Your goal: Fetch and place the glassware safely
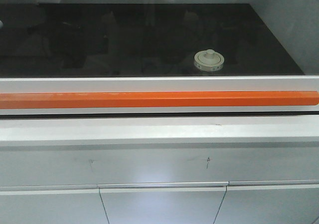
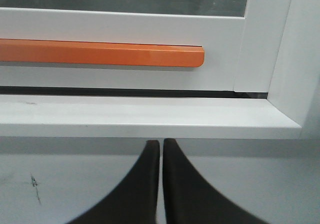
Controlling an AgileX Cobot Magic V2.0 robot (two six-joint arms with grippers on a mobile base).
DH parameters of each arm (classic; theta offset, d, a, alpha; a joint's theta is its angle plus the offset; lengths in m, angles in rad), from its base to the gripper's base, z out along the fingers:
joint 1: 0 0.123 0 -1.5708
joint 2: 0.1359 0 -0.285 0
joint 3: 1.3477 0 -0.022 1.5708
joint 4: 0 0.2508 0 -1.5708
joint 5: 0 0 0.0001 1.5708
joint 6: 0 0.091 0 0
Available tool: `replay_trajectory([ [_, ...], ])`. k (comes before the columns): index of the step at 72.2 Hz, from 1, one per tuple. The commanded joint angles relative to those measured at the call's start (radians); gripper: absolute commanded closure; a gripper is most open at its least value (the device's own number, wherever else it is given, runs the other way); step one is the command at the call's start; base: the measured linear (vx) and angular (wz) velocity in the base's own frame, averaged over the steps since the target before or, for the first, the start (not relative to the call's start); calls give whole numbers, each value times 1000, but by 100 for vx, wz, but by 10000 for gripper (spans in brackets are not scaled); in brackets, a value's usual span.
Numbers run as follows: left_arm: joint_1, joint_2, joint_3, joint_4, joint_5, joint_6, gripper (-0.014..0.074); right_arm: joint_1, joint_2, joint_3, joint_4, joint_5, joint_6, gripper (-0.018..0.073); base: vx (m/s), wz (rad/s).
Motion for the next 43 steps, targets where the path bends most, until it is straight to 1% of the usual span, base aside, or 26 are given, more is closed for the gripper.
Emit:
replay_trajectory([
  [1, 0, -12, 27, -8, -71, -3, 594, 0, -13, 18, -5, -71, -3, 559, 0, 0],
  [34, 0, -12, 27, -8, -74, -3, 594, 0, -13, 18, -6, -71, -3, 559, 0, 0],
  [43, 0, -12, 27, -8, -79, -3, 594, 0, -13, 18, -24, -74, -4, 559, 0, 0],
])
